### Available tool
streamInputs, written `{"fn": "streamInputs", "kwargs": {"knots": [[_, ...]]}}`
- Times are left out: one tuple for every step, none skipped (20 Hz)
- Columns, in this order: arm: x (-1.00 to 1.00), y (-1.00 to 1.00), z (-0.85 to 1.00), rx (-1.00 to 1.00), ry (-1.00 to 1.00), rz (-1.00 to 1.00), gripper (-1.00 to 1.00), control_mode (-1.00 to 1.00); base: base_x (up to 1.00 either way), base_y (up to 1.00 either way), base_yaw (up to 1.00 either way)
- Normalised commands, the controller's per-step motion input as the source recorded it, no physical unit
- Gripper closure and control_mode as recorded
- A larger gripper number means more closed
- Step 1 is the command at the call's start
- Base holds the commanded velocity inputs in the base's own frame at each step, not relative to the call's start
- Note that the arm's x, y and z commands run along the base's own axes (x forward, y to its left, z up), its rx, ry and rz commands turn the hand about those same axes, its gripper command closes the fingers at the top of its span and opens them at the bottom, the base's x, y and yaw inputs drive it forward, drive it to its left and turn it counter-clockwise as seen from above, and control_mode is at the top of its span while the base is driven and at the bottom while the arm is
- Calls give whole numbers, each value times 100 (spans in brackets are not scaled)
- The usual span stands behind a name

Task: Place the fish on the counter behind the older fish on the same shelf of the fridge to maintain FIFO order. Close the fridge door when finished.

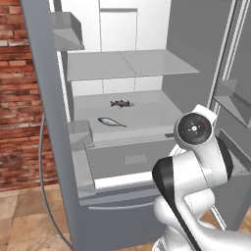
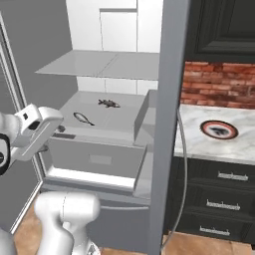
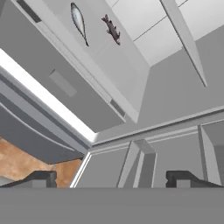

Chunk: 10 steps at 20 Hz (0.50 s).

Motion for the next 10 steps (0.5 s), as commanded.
{"fn": "streamInputs", "kwargs": {"knots": [[0, 0, 0, 0, 0, 0, -100, 100, -41, 11, 0], [0, 0, 0, 0, 0, 0, -100, 100, -46, 13, 0], [0, 0, 0, 0, 0, 0, -100, 100, -52, 14, 0], [0, 0, 0, 0, 0, 0, -100, 100, -64, 7, 0], [0, 0, 0, 0, 0, 0, -100, 100, -59, 6, 0], [0, 0, 0, 0, 0, 0, -100, 100, -44, 5, 0], [0, 0, 0, 0, 0, 0, -100, 100, -29, 0, 0], [0, 0, 0, 0, 0, 0, -100, 100, -15, 0, 0], [0, 0, 0, 0, 0, 0, -100, 100, -6, 0, 0], [0, 0, 0, 0, 0, 0, -100, 100, 0, 1, 0]]}}
